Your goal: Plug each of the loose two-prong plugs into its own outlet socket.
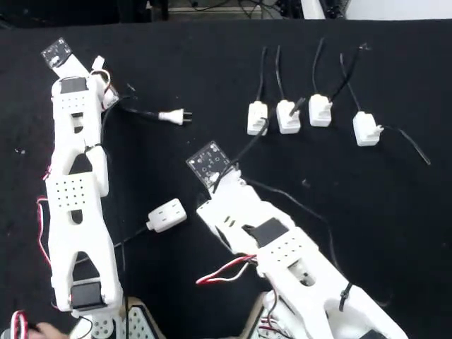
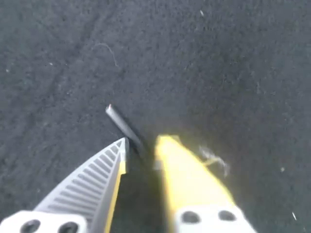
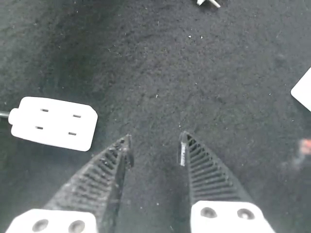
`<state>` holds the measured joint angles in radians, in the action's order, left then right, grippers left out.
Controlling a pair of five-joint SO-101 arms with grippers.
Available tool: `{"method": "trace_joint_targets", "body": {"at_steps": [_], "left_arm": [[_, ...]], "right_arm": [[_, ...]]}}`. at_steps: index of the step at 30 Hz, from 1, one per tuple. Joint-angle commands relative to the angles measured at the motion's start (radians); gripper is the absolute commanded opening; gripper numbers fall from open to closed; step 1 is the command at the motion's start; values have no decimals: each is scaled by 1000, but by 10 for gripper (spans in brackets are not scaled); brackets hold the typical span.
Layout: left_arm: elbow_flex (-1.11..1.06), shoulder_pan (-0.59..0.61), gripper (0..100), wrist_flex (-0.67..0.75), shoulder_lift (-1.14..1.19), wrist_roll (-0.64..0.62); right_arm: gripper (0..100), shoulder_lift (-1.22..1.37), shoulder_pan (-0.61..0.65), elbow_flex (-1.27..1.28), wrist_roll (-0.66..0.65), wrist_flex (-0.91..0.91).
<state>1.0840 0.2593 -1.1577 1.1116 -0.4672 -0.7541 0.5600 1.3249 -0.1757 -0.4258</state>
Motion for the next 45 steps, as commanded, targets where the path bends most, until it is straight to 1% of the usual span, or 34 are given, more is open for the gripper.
{"method": "trace_joint_targets", "body": {"at_steps": [1,6,12,16,21,24,26,29,34,37,41,45], "left_arm": [[94,16,27,-127,-6,-35],[234,35,30,-287,-14,-75],[581,42,30,-566,-5,-71],[579,85,30,-603,-29,-68],[541,173,30,-606,-31,5],[463,225,30,-608,-41,52],[392,257,29,-609,-66,107],[205,294,29,-609,-152,184],[-188,306,30,-606,-356,258],[-386,309,30,-592,-450,295],[-567,361,30,-583,-551,336],[-710,450,30,-523,-635,361]], "right_arm": [[149,-31,9,-5,2,26],[149,-31,9,-4,2,26],[149,-31,9,-4,2,26],[149,-31,8,-4,2,26],[149,-31,8,-4,2,26],[149,-31,8,-4,2,26],[149,-31,8,-5,2,26],[149,-33,9,-5,2,26],[149,-33,9,-7,2,26],[149,-33,9,-5,2,26],[149,-33,9,-4,2,26],[149,-33,9,-4,2,26]]}}
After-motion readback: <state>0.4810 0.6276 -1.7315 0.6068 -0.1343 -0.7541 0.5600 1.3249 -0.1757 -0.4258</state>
